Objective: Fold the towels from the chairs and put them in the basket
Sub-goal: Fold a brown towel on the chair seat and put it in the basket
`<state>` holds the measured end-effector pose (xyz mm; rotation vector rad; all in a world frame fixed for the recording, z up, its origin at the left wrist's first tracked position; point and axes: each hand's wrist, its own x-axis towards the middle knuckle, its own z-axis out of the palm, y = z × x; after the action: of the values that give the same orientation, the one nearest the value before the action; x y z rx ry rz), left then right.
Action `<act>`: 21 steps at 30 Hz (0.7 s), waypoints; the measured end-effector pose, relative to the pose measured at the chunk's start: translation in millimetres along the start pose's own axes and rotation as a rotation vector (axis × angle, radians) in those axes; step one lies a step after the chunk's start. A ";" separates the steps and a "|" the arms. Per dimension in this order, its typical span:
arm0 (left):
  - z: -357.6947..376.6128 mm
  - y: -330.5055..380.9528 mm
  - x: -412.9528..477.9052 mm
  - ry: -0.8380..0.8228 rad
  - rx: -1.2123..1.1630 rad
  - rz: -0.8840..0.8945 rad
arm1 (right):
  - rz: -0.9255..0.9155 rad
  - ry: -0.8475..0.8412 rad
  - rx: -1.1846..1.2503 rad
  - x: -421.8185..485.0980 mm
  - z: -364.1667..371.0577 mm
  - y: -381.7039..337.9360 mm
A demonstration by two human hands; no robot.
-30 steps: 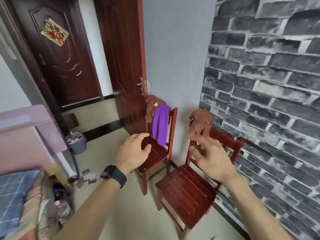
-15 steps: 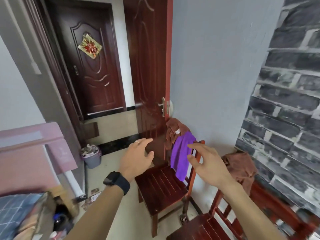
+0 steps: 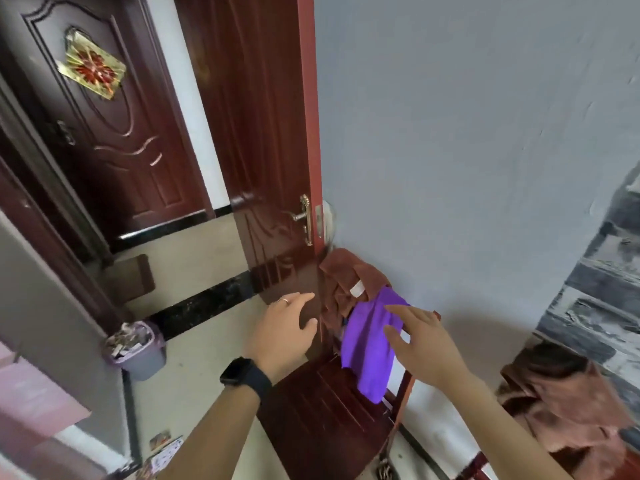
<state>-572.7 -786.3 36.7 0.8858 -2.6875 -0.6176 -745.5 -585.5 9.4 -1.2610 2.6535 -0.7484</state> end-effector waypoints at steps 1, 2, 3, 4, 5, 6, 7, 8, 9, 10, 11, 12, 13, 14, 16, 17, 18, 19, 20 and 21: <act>8.2 -9.7 27.6 -0.028 -0.011 0.020 | 0.044 0.007 -0.025 20.1 12.9 5.9; 16.7 -18.2 53.1 -0.064 -0.016 0.042 | 0.095 0.006 -0.064 38.4 24.9 11.5; 25.6 -25.9 78.5 -0.102 -0.017 0.063 | 0.160 -0.013 -0.127 58.0 35.9 16.6; 34.1 -31.8 101.5 -0.139 -0.008 0.078 | 0.232 -0.054 -0.204 76.5 47.0 22.5; 42.0 -36.9 122.1 -0.177 0.016 0.095 | 0.302 -0.108 -0.281 92.2 58.2 28.6; 49.9 -41.1 142.5 -0.216 0.050 0.121 | 0.370 -0.151 -0.328 105.9 69.0 33.9; 57.3 -44.4 162.4 -0.246 0.087 0.156 | 0.426 -0.175 -0.351 116.8 80.4 39.9; 64.7 -46.7 182.1 -0.271 0.121 0.196 | 0.469 -0.198 -0.374 123.4 91.9 46.4; 73.1 -48.1 200.6 -0.294 0.154 0.237 | 0.496 -0.216 -0.409 126.4 102.6 52.3; 82.6 -48.1 217.2 -0.318 0.188 0.283 | 0.499 -0.223 -0.452 125.6 111.9 57.2; 92.5 -46.8 231.4 -0.339 0.228 0.336 | 0.492 -0.234 -0.484 123.4 120.1 61.9; 102.6 -44.3 243.6 -0.361 0.278 0.396 | 0.482 -0.227 -0.497 120.6 126.7 66.3; 112.3 -41.7 254.5 -0.378 0.335 0.457 | 0.475 -0.207 -0.506 119.1 130.6 69.4; 121.3 -39.2 263.8 -0.385 0.400 0.511 | 0.473 -0.197 -0.512 119.0 132.5 71.6; 138.2 -36.0 278.5 -0.364 0.481 0.611 | 0.474 -0.164 -0.521 120.5 134.8 75.0; 145.6 -35.4 284.9 -0.335 0.482 0.661 | 0.482 -0.158 -0.522 121.1 135.8 75.0; 150.6 -35.0 290.5 -0.293 0.464 0.700 | 0.492 -0.160 -0.521 121.8 136.9 74.5; 153.5 -34.0 294.5 -0.257 0.450 0.730 | 0.502 -0.158 -0.508 121.9 137.7 73.8; 154.2 -31.9 297.8 -0.228 0.447 0.755 | 0.509 -0.158 -0.492 121.3 138.0 73.6; 151.9 -28.8 300.4 -0.202 0.441 0.775 | 0.516 -0.165 -0.479 120.9 136.8 73.2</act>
<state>-847.8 -942.8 -81.4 -0.2058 -3.0646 0.0685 -834.0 -690.1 -131.7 -0.5976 2.9064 0.0644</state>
